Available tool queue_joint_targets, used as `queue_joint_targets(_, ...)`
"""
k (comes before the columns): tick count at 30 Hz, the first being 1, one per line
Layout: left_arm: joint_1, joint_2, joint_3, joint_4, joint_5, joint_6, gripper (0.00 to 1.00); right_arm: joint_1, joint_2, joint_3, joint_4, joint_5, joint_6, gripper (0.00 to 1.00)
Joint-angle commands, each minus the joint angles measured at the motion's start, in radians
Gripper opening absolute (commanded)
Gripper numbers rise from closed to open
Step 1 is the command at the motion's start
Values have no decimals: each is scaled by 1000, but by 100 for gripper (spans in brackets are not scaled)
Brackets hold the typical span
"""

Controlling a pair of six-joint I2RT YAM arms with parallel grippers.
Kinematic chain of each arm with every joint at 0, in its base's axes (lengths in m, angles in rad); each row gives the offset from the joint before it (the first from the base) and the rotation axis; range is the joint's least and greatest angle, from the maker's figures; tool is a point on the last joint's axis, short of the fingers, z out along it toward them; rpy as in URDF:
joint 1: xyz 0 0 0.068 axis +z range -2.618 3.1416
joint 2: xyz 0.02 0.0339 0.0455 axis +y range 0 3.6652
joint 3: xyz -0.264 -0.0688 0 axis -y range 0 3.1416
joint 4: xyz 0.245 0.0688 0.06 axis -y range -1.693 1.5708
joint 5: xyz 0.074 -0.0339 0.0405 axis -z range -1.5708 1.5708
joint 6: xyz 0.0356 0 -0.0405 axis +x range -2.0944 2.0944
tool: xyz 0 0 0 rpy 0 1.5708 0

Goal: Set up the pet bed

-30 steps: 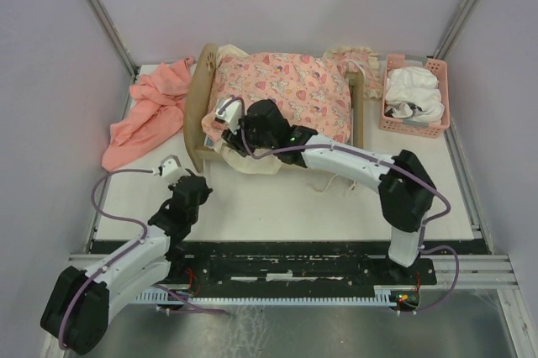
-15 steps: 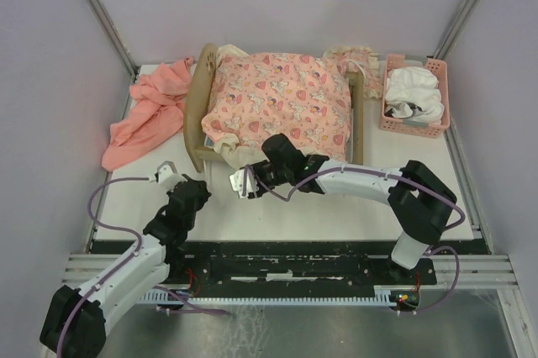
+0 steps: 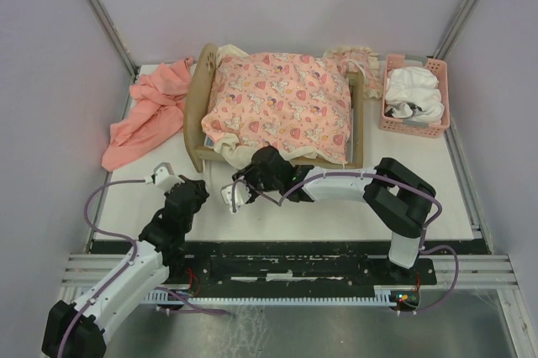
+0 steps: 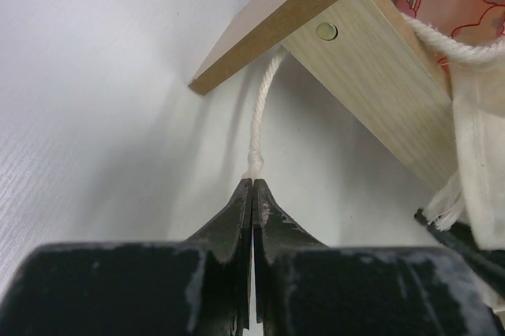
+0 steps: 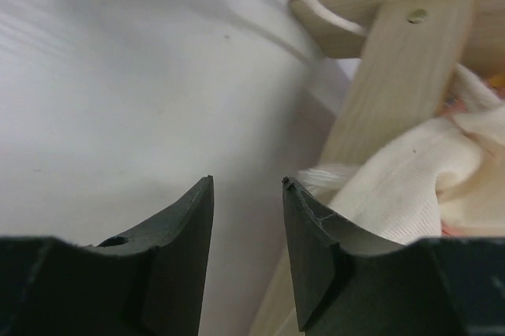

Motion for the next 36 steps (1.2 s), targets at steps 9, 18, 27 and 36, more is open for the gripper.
queue_joint_targets(9, -1, -13, -2, 28, 80, -32, 3, -1, -10, 15, 295, 154, 78, 50)
queue_joint_targets(18, 0, -25, -1, 27, 77, -24, 3, 6, 11, 27, 336, 111, 97, 52)
queue_joint_targets(27, 0, -38, -5, 32, 88, -27, 3, 12, 71, 89, 325, 85, 104, 50)
queue_joint_targets(36, -1, -62, 7, -6, 104, -37, 3, 25, -34, 39, 347, -35, 236, 2)
